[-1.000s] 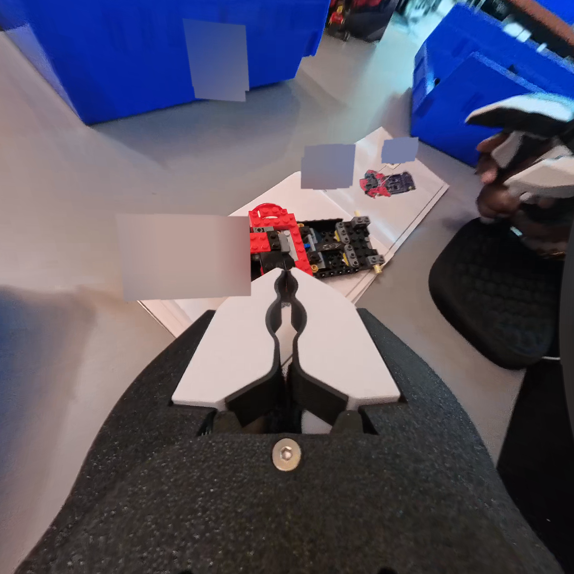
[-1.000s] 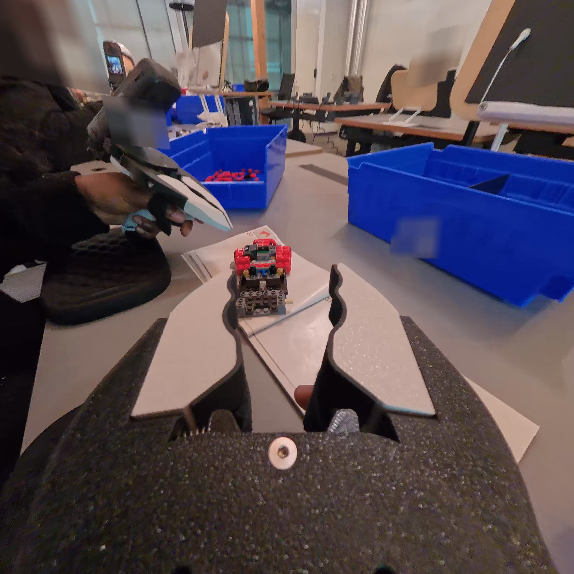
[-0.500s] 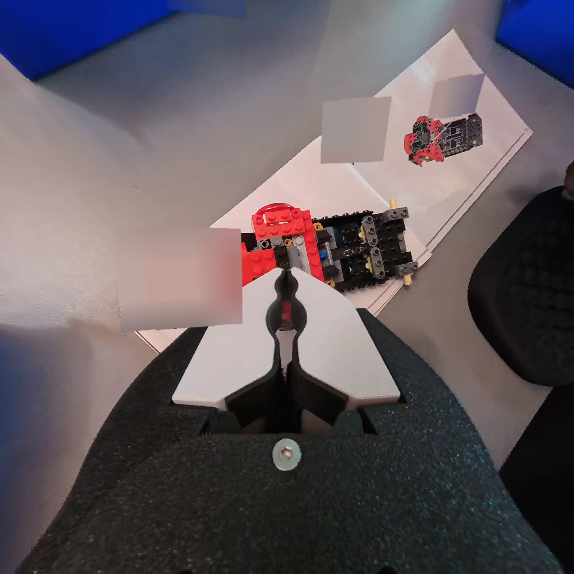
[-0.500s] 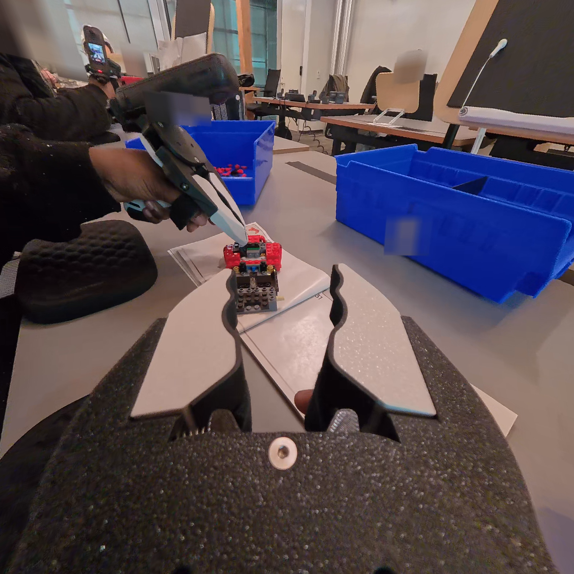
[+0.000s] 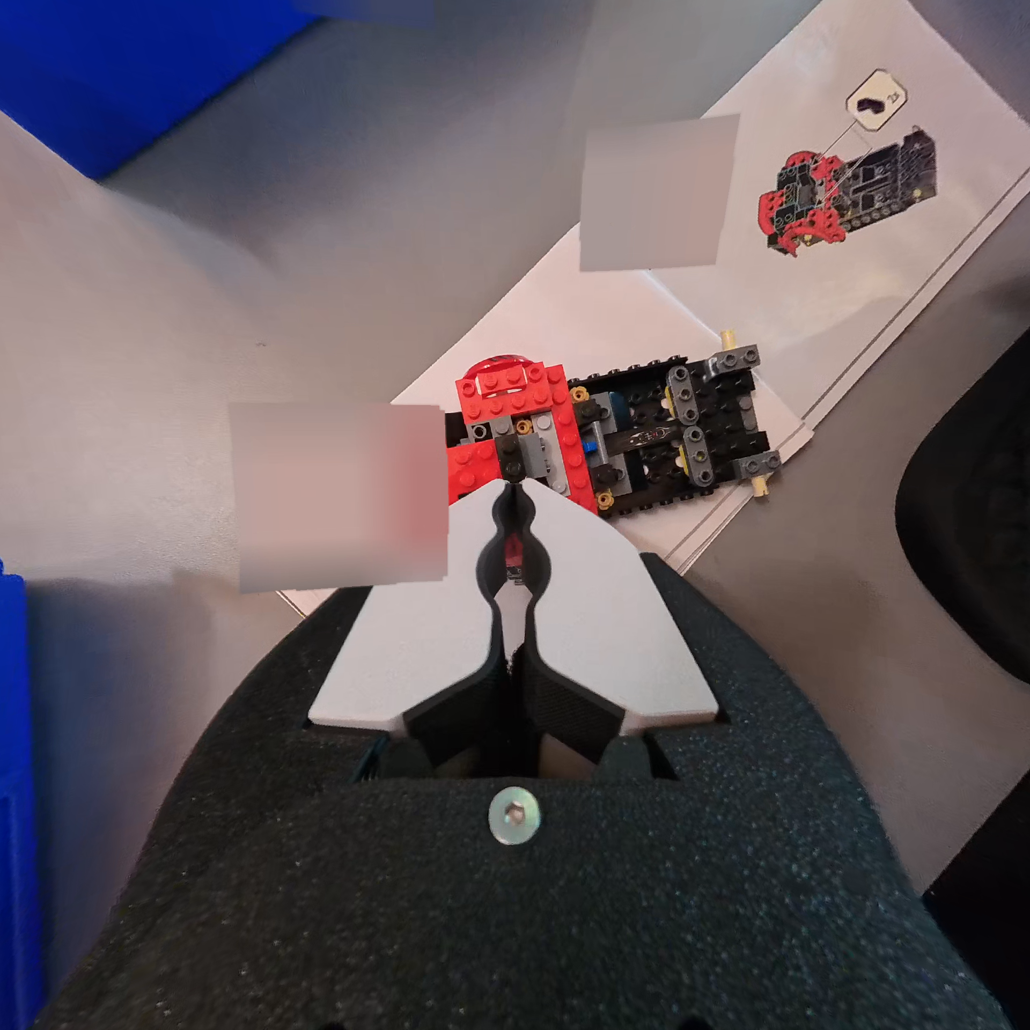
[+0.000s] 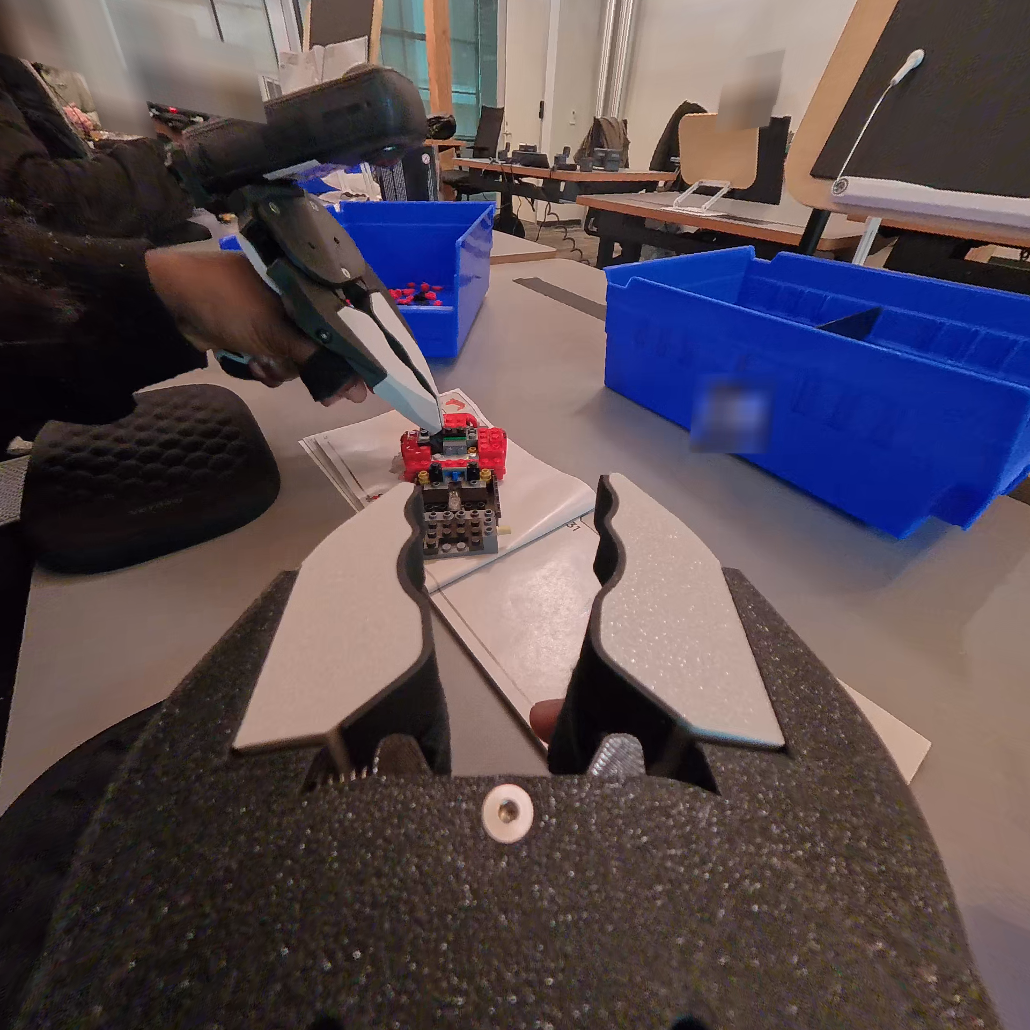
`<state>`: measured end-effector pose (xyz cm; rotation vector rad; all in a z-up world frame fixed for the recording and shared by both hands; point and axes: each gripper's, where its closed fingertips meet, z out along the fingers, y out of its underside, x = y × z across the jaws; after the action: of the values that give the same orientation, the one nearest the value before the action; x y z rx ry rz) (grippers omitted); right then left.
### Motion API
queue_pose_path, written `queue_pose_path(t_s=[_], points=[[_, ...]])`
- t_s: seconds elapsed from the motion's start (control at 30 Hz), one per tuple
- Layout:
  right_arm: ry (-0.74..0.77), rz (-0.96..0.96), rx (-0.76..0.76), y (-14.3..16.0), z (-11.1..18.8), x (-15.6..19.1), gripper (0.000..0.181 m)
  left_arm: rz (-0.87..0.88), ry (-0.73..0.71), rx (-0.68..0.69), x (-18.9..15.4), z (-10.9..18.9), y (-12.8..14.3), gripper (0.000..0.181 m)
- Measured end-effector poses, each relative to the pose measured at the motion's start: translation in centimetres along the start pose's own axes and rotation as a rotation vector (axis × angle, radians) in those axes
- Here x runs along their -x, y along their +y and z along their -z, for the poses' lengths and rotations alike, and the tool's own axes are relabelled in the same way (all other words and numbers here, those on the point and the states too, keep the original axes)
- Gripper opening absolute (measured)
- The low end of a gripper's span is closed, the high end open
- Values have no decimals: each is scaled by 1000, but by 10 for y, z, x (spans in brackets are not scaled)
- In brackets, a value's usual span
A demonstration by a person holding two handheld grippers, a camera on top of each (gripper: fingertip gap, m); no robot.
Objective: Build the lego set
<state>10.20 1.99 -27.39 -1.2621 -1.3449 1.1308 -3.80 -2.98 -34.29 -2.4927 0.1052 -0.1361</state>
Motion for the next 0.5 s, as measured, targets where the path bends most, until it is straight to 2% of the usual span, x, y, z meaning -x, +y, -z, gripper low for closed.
queue_pose_path(t_s=[0.5], points=[[-4, -1, 16, 2, -2, 1, 61, -75, -67, 98, 0, 0, 1, 0]])
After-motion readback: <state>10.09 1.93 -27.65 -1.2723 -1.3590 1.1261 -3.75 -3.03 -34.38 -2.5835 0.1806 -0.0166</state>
